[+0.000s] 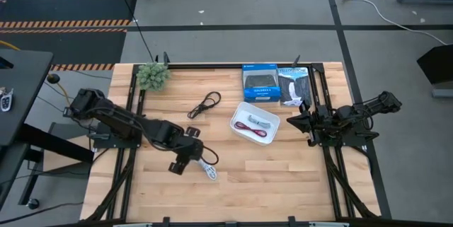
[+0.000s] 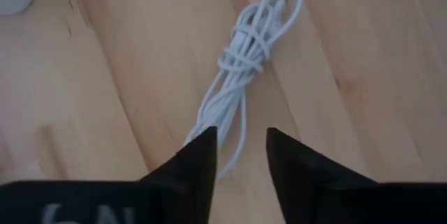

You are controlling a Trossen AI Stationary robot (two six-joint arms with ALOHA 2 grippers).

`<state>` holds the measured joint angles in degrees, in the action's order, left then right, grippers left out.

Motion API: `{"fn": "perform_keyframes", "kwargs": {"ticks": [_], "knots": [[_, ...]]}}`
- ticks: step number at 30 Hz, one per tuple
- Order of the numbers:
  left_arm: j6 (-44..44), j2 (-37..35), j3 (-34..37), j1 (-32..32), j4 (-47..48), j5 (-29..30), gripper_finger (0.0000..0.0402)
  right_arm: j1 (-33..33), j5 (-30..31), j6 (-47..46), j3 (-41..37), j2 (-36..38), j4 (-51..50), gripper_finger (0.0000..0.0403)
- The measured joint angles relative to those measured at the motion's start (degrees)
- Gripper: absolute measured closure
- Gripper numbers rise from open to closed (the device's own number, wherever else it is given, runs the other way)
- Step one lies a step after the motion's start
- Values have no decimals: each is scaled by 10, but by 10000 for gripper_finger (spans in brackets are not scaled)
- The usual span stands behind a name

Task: Pick and place USB-C Cables
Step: Put the white charger cable into the white bin

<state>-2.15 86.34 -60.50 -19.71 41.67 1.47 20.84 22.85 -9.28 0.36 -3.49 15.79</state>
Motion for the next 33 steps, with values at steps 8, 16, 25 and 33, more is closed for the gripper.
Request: {"fn": "perform_keyframes", "kwargs": {"ticks": [8,16,25,33], "knots": [[-27,38,33,-2,-60,7,209,0,0,0,0,0,0,389],[-63,107,36,-2,-90,21,222,0,0,0,0,0,0,389],[-75,140,35,-2,-79,28,267,0,0,0,0,0,0,389],[-42,142,11,1,-37,10,362,0,0,0,0,0,0,389]]}}
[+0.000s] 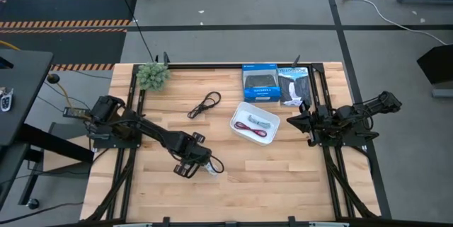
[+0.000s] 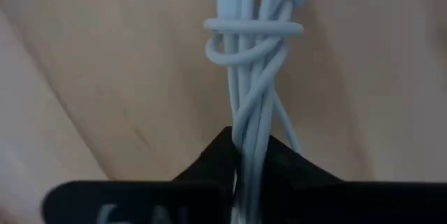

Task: Pick and place USB-C Cables
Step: Put the white charger cable into the white bin

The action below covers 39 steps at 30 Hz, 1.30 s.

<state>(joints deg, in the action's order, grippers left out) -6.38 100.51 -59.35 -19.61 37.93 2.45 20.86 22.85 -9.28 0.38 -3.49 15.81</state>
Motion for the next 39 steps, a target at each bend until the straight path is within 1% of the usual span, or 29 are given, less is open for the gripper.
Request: {"fn": "perform_keyframes", "kwargs": {"ticks": [2,9,13,21,25,29,35,39], "knots": [[1,0,-24,7,13,-14,376,0,0,0,0,0,0,389],[-18,0,-126,48,43,-57,376,0,0,0,0,0,0,389],[-18,0,-182,73,72,-59,377,0,0,0,0,0,0,389],[-14,0,-293,116,179,-62,377,0,0,0,0,0,0,389],[0,0,-355,132,191,-61,377,0,0,0,0,0,0,389],[-4,0,-426,139,196,-47,377,0,0,0,0,0,0,389],[-3,-1,-528,159,251,-41,377,0,0,0,0,0,0,389],[2,-1,-583,175,271,-39,377,0,0,0,0,0,0,389]]}}
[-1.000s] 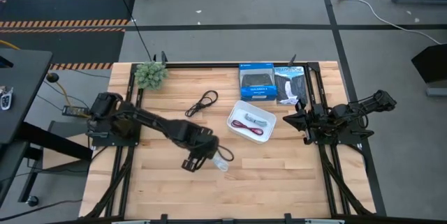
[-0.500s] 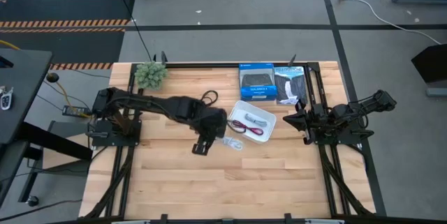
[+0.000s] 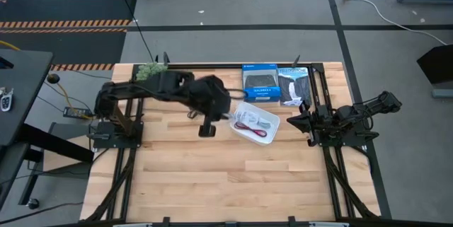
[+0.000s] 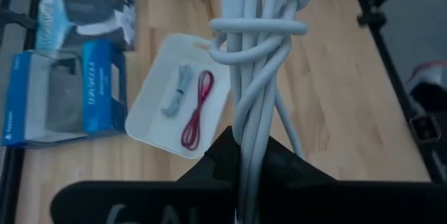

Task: Pick and place USB-C Cables
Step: Put the white charger cable into the white bin

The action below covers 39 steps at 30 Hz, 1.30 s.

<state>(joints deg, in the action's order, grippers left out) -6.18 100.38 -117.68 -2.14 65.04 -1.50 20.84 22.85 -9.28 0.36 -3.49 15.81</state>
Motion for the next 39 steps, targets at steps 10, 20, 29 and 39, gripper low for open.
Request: {"fn": "perform_keyframes", "kwargs": {"ticks": [10,20,29,39], "knots": [[24,0,-64,21,-70,27,377,0,0,0,0,0,0,389],[-54,26,-41,27,-171,60,377,0,0,0,0,0,0,389],[-76,35,53,50,-226,50,377,0,-2,0,0,-3,11,389],[-65,35,200,75,-382,-6,377,0,-2,0,0,-3,16,389]]}}
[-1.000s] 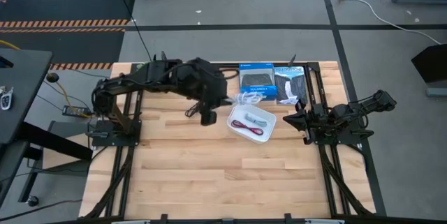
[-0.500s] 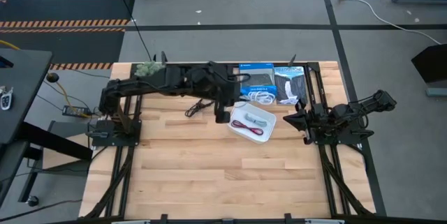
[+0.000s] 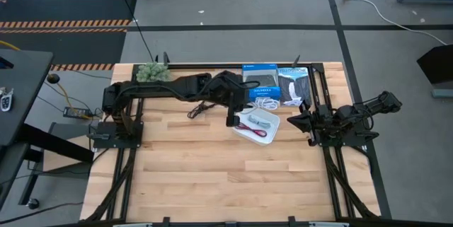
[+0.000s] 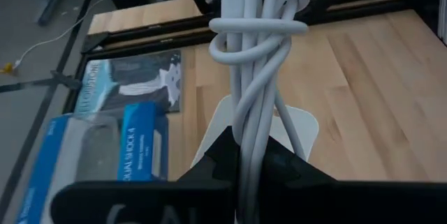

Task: Pick and place USB-C Cables
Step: Put the white charger cable into the white bin

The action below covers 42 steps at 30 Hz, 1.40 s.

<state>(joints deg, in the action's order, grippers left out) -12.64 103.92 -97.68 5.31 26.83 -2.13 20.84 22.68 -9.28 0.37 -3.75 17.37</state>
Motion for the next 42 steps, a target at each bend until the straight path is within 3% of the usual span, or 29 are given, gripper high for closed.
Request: {"fn": "perform_keyframes", "kwargs": {"ticks": [9,16,34,42], "knots": [[6,2,117,10,-165,-23,372,0,0,0,0,0,1,389],[75,57,130,13,-219,-23,372,0,0,0,0,0,2,389],[108,145,124,8,-175,-44,373,0,0,0,0,0,6,389],[77,158,125,-4,-152,11,364,0,0,0,0,0,10,389]]}}
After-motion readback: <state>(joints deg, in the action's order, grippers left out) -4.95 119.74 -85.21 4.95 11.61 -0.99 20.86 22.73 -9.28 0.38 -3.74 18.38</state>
